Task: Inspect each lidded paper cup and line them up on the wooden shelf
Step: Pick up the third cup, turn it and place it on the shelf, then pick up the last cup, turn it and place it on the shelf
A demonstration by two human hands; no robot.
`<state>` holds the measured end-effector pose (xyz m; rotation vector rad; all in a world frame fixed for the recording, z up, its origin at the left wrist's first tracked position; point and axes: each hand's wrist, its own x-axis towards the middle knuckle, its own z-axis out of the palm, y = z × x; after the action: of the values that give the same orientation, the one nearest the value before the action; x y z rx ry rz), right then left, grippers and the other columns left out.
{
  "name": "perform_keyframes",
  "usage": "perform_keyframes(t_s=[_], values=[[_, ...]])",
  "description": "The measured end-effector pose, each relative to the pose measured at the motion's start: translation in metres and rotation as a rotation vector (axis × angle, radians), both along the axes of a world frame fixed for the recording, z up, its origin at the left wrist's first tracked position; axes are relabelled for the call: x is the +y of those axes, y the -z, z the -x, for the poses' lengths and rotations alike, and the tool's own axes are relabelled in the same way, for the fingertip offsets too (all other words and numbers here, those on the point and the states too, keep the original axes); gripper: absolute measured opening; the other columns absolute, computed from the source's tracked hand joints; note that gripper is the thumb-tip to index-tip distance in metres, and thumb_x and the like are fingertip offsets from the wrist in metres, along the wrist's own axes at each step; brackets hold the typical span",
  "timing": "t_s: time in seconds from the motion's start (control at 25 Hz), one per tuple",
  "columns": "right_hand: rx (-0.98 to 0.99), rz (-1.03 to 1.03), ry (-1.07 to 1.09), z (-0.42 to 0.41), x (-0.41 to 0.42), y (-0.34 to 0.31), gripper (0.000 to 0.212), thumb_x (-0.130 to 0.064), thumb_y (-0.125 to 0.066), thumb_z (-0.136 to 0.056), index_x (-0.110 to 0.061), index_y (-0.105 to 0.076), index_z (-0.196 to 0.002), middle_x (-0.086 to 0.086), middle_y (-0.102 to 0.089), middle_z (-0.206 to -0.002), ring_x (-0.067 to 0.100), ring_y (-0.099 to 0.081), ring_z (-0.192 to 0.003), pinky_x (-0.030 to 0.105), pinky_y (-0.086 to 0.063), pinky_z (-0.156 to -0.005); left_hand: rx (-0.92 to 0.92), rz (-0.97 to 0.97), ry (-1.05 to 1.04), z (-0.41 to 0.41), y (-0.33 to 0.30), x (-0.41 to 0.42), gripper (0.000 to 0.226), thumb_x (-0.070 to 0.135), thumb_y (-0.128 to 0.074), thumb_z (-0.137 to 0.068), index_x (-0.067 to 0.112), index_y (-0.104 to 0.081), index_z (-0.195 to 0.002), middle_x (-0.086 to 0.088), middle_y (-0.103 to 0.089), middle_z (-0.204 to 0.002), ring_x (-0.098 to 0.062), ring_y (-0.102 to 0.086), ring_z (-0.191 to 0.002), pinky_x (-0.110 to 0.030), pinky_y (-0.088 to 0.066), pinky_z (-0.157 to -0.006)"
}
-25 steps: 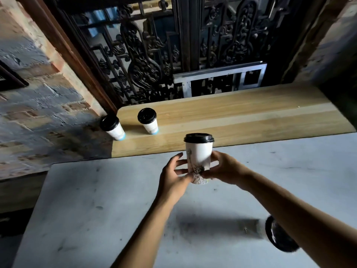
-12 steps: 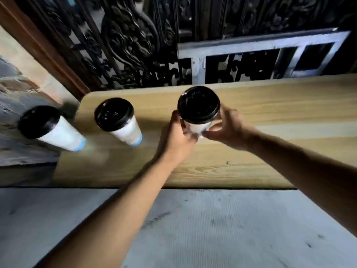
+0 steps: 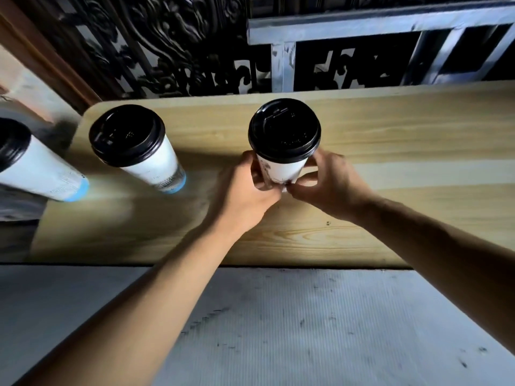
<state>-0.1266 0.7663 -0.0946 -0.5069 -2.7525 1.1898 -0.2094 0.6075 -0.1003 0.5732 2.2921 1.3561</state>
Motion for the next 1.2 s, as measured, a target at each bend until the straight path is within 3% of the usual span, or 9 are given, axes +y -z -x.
perform_keyframes(t_s=[0.16,0.28,0.36,0.44,0.6,0.92,1.08,1.2], values=[[-0.051,0.005,0.016,-0.003,-0.002,0.002,0.043,-0.016,-0.081,-0.081,-0.01,-0.064,-0.12,-0.007,-0.071,-0.109,0.007,-0.067,-0.094,0.004,-0.047,-0.073,0.105,0.1,0.002,-0.005,-0.002,-0.003,0.043,0.017,-0.081,-0.073,0.016,-0.068,-0.114,0.004,-0.079,-0.105,-0.008,-0.077,-0.093,-0.039,-0.063,-0.09],[-0.091,0.012,0.027,-0.005,0.0,0.001,0.054,-0.017,-0.08,-0.08,-0.012,-0.059,-0.13,-0.001,-0.074,-0.124,0.011,-0.071,-0.105,-0.001,-0.045,-0.076,0.107,0.109,0.002,-0.012,-0.003,-0.006,0.055,0.016,-0.081,-0.073,0.017,-0.063,-0.125,0.0,-0.075,-0.116,-0.012,-0.074,-0.104,-0.04,-0.06,-0.095],[-0.144,0.032,0.048,-0.013,-0.001,-0.007,0.081,-0.024,-0.081,-0.079,-0.012,-0.044,-0.15,0.004,-0.066,-0.141,0.016,-0.069,-0.116,0.015,-0.053,-0.092,0.111,0.186,0.016,-0.022,-0.008,-0.013,0.082,0.024,-0.084,-0.076,0.016,-0.046,-0.148,-0.008,-0.063,-0.137,-0.02,-0.063,-0.123,-0.041,-0.053,-0.106],[-0.232,0.011,0.092,-0.03,-0.007,-0.02,0.098,-0.034,-0.08,-0.082,-0.013,-0.026,-0.16,0.011,-0.052,-0.155,0.025,-0.058,-0.134,0.033,-0.048,-0.106,0.078,0.297,0.059,-0.037,-0.02,-0.028,0.104,0.035,-0.084,-0.08,0.011,-0.021,-0.16,-0.015,-0.041,-0.158,-0.026,-0.044,-0.144,-0.039,-0.039,-0.118],[-0.339,-0.065,0.073,-0.084,-0.033,-0.064,0.09,-0.045,-0.067,-0.093,-0.014,-0.019,-0.163,0.015,-0.034,-0.165,0.032,-0.036,-0.15,0.038,-0.032,-0.116,0.069,0.38,0.186,-0.079,-0.059,-0.066,0.109,0.045,-0.077,-0.085,0.012,-0.007,-0.163,-0.015,-0.02,-0.168,-0.029,-0.021,-0.155,-0.036,-0.022,-0.124],[-0.254,-0.175,0.123,-0.24,-0.103,-0.164,0.075,-0.052,-0.058,-0.096,-0.02,-0.032,-0.159,0.009,-0.032,-0.166,0.031,-0.028,-0.152,0.046,-0.027,-0.122,0.111,0.351,0.347,-0.214,-0.137,-0.134,0.092,0.043,-0.07,-0.091,0.017,-0.018,-0.161,-0.009,-0.027,-0.165,-0.028,-0.022,-0.153,-0.038,-0.024,-0.122],[-0.221,-0.221,0.224,-0.336,-0.125,-0.199,0.074,-0.057,-0.058,-0.09,-0.019,-0.043,-0.152,0.014,-0.042,-0.156,0.035,-0.035,-0.145,0.046,-0.031,-0.119,0.091,0.358,0.39,-0.283,-0.141,-0.171,0.075,0.03,-0.067,-0.094,0.015,-0.03,-0.158,-0.01,-0.038,-0.161,-0.029,-0.033,-0.149,-0.033,-0.028,-0.117],[-0.23,-0.201,0.268,-0.408,-0.141,-0.204,0.07,-0.052,-0.062,-0.088,-0.024,-0.047,-0.15,0.013,-0.042,-0.155,0.035,-0.036,-0.143,0.044,-0.033,-0.115,-0.01,0.37,0.444,-0.342,-0.131,-0.192,0.076,0.026,-0.071,-0.089,0.016,-0.035,-0.156,-0.006,-0.042,-0.161,-0.024,-0.037,-0.149,-0.026,-0.026,-0.117]])
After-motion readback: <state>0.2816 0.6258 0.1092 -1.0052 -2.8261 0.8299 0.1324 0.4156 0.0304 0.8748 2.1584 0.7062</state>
